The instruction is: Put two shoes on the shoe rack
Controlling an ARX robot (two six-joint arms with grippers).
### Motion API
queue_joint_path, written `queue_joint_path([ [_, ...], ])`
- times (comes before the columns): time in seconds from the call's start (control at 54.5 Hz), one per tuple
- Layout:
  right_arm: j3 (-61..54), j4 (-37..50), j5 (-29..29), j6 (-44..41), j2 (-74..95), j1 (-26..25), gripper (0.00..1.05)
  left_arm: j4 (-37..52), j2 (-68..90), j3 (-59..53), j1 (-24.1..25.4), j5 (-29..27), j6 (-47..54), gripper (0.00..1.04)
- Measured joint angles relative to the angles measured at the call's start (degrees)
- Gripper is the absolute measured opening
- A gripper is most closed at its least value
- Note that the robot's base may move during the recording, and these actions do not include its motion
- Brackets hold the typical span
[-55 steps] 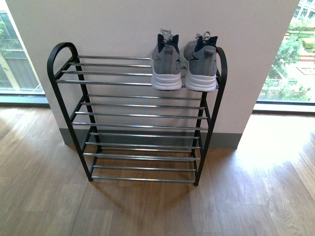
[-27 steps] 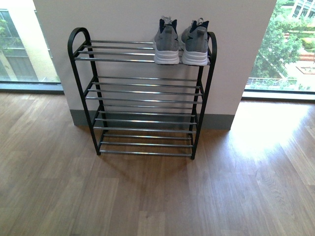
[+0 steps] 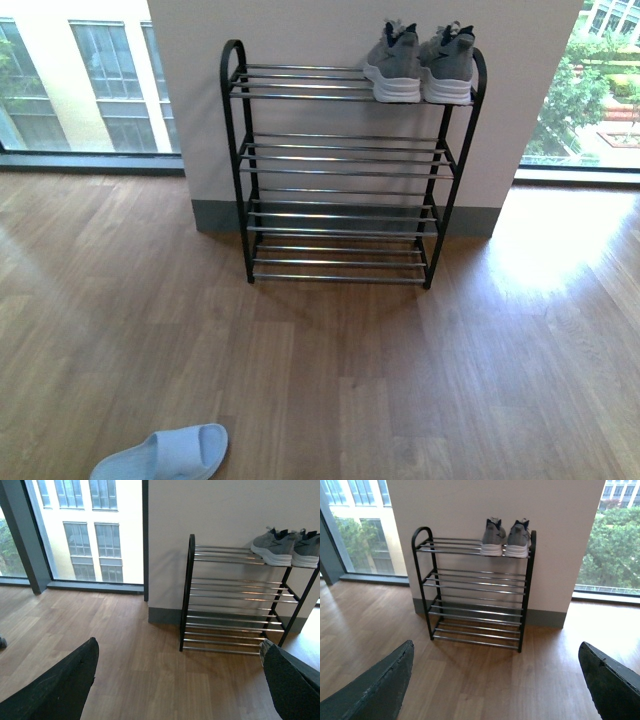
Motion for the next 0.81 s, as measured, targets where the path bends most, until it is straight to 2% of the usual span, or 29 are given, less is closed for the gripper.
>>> queue_joint_path([
  [0.807,0.0,0.0,-0.1,0.0,-0.1,0.0,0.95,0.0,0.0,0.0,0.0,0.0,0.0,0.95],
])
